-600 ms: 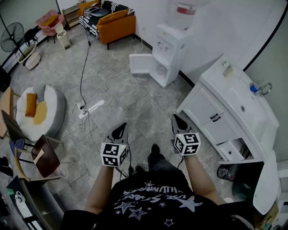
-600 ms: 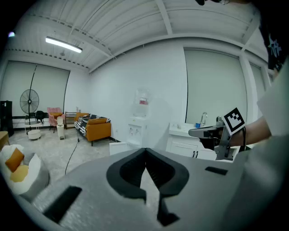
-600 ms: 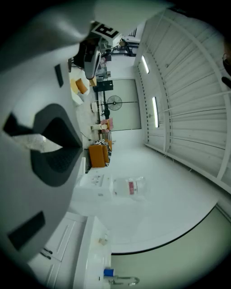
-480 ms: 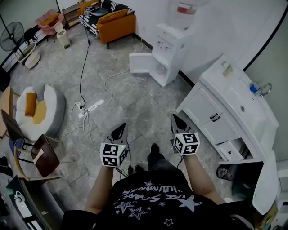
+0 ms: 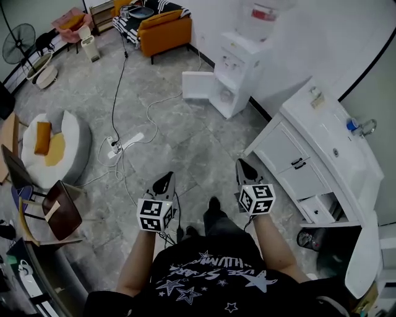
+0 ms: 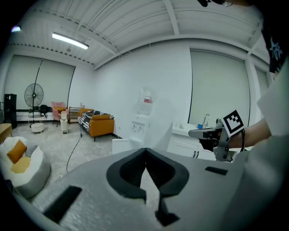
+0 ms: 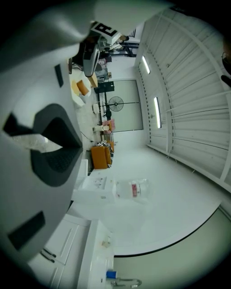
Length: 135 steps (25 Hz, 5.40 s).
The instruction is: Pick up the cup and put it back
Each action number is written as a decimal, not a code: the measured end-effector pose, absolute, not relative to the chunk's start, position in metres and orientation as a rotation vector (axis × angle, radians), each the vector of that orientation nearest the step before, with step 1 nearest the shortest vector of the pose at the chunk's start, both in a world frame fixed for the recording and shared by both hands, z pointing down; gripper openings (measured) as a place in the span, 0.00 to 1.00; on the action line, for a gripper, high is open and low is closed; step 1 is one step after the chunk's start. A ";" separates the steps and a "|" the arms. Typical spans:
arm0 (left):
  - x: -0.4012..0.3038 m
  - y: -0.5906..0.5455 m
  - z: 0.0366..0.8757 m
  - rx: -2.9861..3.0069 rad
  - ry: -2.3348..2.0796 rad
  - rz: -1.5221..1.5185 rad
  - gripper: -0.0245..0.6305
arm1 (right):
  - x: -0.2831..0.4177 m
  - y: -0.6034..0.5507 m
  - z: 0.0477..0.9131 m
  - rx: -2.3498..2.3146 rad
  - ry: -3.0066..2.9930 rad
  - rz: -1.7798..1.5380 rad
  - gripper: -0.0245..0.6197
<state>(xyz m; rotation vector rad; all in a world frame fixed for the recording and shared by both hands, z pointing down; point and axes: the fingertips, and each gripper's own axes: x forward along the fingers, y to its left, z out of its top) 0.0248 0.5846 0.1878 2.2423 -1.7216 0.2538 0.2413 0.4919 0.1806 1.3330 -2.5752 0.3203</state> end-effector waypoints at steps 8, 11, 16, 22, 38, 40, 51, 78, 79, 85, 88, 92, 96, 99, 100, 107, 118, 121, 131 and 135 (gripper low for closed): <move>0.000 0.575 0.189 2.215 -1.744 0.253 0.05 | 0.226 0.478 0.172 1.341 -2.630 0.345 0.05; -0.006 0.558 0.187 2.211 -1.748 0.252 0.05 | 0.224 0.458 0.175 1.349 -2.622 0.341 0.05; -0.018 0.522 0.196 2.187 -1.748 0.294 0.05 | 0.218 0.409 0.192 1.369 -2.614 0.383 0.18; -0.042 0.450 0.210 2.127 -1.766 0.345 0.05 | 0.210 0.316 0.222 1.423 -2.576 0.462 0.48; -0.071 0.197 0.207 2.108 -1.766 0.434 0.05 | 0.218 0.074 0.263 1.495 -2.473 0.632 0.57; -0.079 0.170 0.204 2.112 -1.779 0.425 0.05 | 0.215 0.053 0.268 1.490 -2.459 0.628 0.56; -0.105 0.004 0.260 2.252 -1.662 0.465 0.05 | 0.190 -0.051 0.370 1.565 -2.302 0.679 0.53; -0.183 -0.255 0.693 2.452 -1.502 0.377 0.05 | 0.189 -0.332 0.841 1.963 -2.075 0.644 0.46; -0.185 -0.258 0.702 2.459 -1.511 0.385 0.05 | 0.191 -0.340 0.850 1.971 -2.076 0.647 0.45; -0.182 -0.265 0.734 2.545 -1.561 0.460 0.05 | 0.198 -0.378 0.890 1.965 -2.049 0.589 0.43; -0.178 -0.269 0.745 2.552 -1.560 0.440 0.05 | 0.203 -0.391 0.903 1.994 -2.019 0.619 0.40; -0.176 -0.279 0.760 2.550 -1.554 0.417 0.05 | 0.210 -0.400 0.919 2.020 -1.972 0.660 0.40; -0.173 -0.289 0.773 2.526 -1.553 0.395 0.05 | 0.206 -0.410 0.929 2.001 -1.947 0.615 0.36; -0.167 -0.290 0.777 2.528 -1.533 0.378 0.05 | 0.212 -0.414 0.930 2.020 -1.897 0.574 0.28; -0.166 -0.290 0.778 2.530 -1.524 0.369 0.05 | 0.214 -0.415 0.930 2.022 -1.875 0.563 0.26; -0.166 -0.289 0.782 2.532 -1.497 0.355 0.05 | 0.221 -0.419 0.926 1.993 -1.847 0.517 0.11; -0.162 -0.272 0.758 2.564 -1.516 0.329 0.05 | 0.204 -0.393 0.900 1.908 -1.941 0.371 0.10; -0.163 -0.263 0.739 2.565 -1.526 0.333 0.05 | 0.194 -0.378 0.879 1.876 -1.955 0.316 0.10; -0.188 -0.225 0.626 2.478 -1.537 0.380 0.05 | 0.133 -0.291 0.754 1.765 -2.037 0.349 0.10; -0.186 -0.197 0.562 2.432 -1.551 0.372 0.05 | 0.112 -0.256 0.675 1.710 -2.107 0.367 0.10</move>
